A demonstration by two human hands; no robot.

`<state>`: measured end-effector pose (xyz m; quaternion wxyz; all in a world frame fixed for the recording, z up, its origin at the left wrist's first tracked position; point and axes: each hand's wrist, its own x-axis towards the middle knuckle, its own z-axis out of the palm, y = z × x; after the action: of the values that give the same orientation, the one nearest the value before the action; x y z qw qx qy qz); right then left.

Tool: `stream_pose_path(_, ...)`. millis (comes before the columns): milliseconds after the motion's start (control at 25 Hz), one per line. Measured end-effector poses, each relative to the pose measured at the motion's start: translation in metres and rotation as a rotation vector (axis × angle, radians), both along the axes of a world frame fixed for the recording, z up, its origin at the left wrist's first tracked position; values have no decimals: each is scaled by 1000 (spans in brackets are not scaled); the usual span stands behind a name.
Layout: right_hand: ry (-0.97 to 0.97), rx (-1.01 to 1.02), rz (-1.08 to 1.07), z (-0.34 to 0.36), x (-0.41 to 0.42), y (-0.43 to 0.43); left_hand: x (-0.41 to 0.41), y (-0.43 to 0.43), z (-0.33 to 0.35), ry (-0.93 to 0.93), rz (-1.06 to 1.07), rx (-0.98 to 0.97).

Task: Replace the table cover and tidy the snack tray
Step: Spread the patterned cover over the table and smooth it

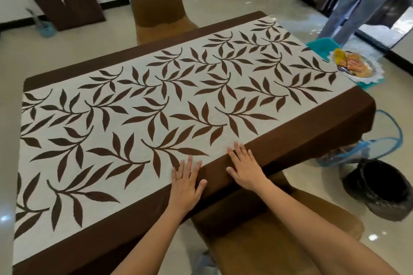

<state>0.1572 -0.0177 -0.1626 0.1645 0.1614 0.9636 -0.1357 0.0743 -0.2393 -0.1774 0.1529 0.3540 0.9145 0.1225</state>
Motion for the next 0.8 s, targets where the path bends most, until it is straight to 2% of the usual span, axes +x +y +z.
stream_pose_path(200,-16,52,-15,-10,-4,118,-2,78,-11,13,156,-76)
stream_pose_path(480,16,-56,103,-26,31,136,51,156,-12,-7,542,-100)
stream_pose_path(640,87,-184,293,-20,43,179,81,209,-10,-50,570,-87)
stream_pose_path(720,146,-70,301,-14,37,237,85,230,-11,-66,540,-82)
stream_pose_path(800,66,76,232,-7,31,310,83,241,-15,-87,505,-122)
